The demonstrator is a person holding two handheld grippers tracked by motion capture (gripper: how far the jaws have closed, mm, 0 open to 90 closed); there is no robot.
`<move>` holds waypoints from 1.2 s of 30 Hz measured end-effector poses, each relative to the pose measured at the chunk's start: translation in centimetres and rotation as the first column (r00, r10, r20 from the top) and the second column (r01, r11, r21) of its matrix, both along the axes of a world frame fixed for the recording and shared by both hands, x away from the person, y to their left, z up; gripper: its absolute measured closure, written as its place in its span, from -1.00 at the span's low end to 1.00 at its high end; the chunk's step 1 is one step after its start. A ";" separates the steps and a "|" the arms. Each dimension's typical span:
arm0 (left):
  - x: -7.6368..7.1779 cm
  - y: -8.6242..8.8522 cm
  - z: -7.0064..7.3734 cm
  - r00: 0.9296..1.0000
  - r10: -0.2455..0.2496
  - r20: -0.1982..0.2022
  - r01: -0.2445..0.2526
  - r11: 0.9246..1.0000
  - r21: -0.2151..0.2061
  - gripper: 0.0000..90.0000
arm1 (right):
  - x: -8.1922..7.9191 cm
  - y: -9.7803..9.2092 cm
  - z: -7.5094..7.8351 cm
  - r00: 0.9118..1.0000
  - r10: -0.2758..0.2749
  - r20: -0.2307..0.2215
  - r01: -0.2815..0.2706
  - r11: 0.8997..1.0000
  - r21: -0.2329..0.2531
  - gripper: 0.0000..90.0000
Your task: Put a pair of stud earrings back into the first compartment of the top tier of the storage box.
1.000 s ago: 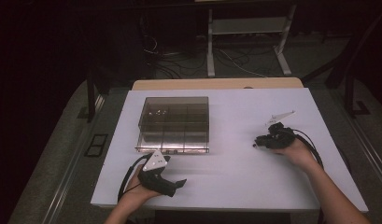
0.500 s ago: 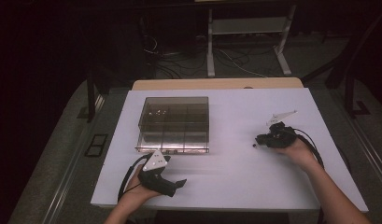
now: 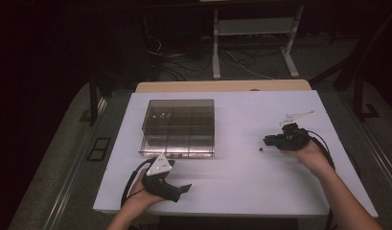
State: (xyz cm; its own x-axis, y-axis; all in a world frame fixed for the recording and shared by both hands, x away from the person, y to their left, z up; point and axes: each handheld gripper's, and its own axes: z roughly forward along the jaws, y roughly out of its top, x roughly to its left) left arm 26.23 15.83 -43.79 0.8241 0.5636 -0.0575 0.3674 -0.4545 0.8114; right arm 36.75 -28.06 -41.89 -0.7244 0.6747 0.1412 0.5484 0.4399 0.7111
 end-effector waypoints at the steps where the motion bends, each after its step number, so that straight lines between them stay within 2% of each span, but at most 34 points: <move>1: 0.0 0.0 0.0 1.000 0.000 0.000 0.000 1.000 -0.001 -1.00 | -0.1 0.1 0.1 1.000 0.004 0.003 -0.004 1.000 0.004 0.76; 6: 0.0 0.0 0.0 1.000 -0.001 -0.001 0.001 1.000 0.003 -1.00 | -0.6 0.6 0.8 0.999 0.031 0.023 -0.032 0.999 0.014 0.76; 14: 0.0 -0.1 -0.1 1.000 -0.005 -0.004 0.005 1.000 0.000 -1.00 | -1.1 1.5 1.5 0.998 0.061 0.027 -0.062 0.997 0.040 0.76; 20: 0.1 0.1 -0.1 1.000 -0.001 -0.005 0.001 1.000 -0.001 -1.00 | -1.3 2.1 2.0 0.996 0.084 0.033 -0.086 0.996 0.040 0.76; 29: 0.1 0.1 -0.1 1.000 0.001 -0.004 -0.001 1.000 0.000 -1.00 | -1.7 3.4 3.2 0.991 0.122 0.051 -0.125 0.989 0.076 0.76; 36: 0.1 0.0 -0.1 1.000 0.002 -0.011 -0.002 1.000 -0.004 -1.00 | -2.0 4.4 4.0 0.986 0.153 0.066 -0.158 0.984 0.081 0.76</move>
